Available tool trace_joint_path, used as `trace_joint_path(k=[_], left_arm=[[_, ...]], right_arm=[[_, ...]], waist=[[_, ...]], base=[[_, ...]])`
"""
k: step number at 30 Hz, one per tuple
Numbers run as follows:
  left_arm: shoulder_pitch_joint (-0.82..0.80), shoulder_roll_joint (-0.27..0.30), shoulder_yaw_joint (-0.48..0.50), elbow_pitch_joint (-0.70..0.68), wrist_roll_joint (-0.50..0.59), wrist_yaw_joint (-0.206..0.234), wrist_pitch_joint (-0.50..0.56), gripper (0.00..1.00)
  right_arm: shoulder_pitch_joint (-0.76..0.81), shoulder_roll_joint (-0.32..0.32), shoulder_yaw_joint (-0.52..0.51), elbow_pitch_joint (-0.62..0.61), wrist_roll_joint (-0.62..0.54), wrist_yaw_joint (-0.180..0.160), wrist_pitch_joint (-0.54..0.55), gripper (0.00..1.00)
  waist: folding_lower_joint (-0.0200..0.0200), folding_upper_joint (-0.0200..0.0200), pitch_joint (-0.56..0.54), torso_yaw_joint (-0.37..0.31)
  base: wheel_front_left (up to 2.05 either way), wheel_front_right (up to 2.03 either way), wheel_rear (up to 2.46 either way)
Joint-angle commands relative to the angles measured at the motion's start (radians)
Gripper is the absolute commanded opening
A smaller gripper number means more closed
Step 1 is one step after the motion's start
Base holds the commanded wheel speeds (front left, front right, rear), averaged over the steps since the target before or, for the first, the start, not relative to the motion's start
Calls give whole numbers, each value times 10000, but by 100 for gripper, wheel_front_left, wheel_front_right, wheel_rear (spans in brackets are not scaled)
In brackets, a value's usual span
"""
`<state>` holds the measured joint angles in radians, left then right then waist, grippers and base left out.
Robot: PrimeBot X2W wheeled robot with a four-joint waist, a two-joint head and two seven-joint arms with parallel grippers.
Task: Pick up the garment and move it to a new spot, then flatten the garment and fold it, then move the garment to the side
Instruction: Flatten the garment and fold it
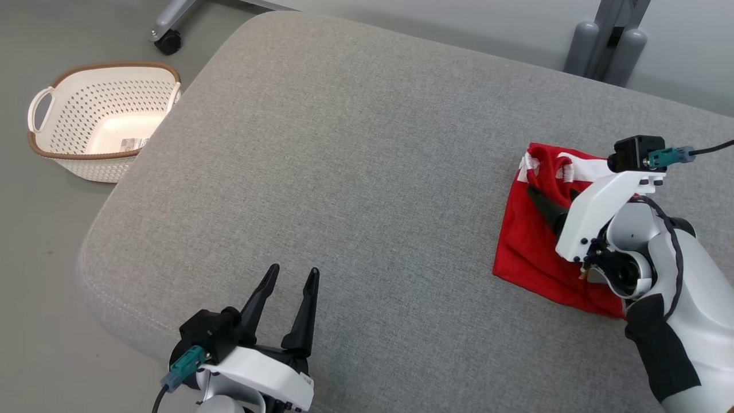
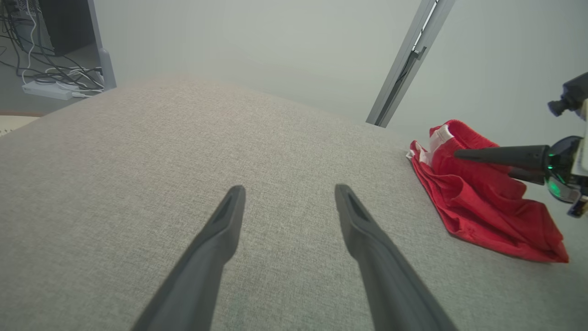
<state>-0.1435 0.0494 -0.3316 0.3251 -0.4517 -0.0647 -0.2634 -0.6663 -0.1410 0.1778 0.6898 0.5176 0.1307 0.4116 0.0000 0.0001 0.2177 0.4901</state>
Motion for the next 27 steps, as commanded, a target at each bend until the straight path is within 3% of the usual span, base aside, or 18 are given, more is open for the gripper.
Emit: trace_joint_path(k=[1,11,19,27], left_arm=[[-22,36,-1,32,-58,49,-17,100],[-23,36,110,190,104,30,-18,100],[119,37,367,235,439,-109,-18,100],[285,40,757,-234,702,-171,-18,100]], right_arm=[[-74,62,43,1,-49,0,-69,100],[-59,433,395,-380,14,0,-223,100],[-92,656,389,-1064,403,0,-892,100],[364,-271,628,-1958,-788,0,-2482,100]], waist=[[0,-1,-11,-12],[0,-1,-302,-272],[0,-1,-883,-851],[0,-1,-1498,-1565]], base=[[0,0,0],[0,0,0],[0,0,0],[0,0,0]])
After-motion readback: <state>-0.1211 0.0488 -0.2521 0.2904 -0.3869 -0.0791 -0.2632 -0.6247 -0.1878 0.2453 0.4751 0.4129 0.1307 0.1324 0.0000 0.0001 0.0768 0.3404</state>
